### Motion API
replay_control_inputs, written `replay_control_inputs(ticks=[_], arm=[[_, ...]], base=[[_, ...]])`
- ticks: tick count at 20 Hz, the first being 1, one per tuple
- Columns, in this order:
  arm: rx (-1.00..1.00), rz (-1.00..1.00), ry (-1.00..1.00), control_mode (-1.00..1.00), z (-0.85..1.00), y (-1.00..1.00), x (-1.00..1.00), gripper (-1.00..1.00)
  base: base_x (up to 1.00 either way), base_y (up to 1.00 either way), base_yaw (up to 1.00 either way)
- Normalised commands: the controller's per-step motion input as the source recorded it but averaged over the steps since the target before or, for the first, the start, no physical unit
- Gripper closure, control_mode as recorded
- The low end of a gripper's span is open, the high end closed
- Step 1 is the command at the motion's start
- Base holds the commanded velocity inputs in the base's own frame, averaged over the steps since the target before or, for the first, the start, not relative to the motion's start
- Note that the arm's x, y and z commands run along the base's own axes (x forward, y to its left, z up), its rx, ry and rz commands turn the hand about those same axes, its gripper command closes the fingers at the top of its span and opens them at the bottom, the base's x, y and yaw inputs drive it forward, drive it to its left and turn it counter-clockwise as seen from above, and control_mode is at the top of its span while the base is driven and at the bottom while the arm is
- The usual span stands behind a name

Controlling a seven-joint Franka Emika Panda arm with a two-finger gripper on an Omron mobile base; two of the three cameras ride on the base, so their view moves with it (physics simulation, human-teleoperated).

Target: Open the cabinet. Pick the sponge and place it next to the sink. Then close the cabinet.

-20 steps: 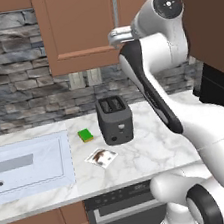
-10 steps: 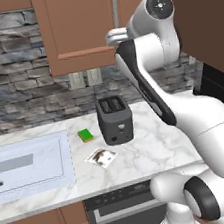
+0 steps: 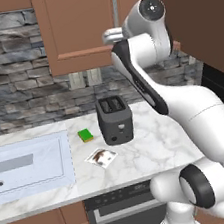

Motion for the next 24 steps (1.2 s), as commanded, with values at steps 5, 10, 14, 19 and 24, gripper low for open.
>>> replay_control_inputs(ticks=[5, 10, 14, 19, 24], arm=[[0.0, 0.0, 0.0, -1.0, 0.0, 0.0, 0.31, -1.0], [0.0, 0.0, 0.0, -1.0, 0.0, 0.11, 0.12, -1.0], [0.0, 0.0, 0.0, -1.0, 0.0, 0.24, 0.06, -1.0], [0.0, 0.0, 0.0, -1.0, 0.0, 0.1, 0.14, -1.0], [0.0, 0.0, 0.0, -1.0, 0.0, 0.0, 0.2, -1.0]], base=[[0.0, 0.0, 0.0], [0.0, 0.0, 0.0], [0.0, 0.0, 0.0], [0.0, 0.0, 0.0], [0.0, 0.0, 0.0]])
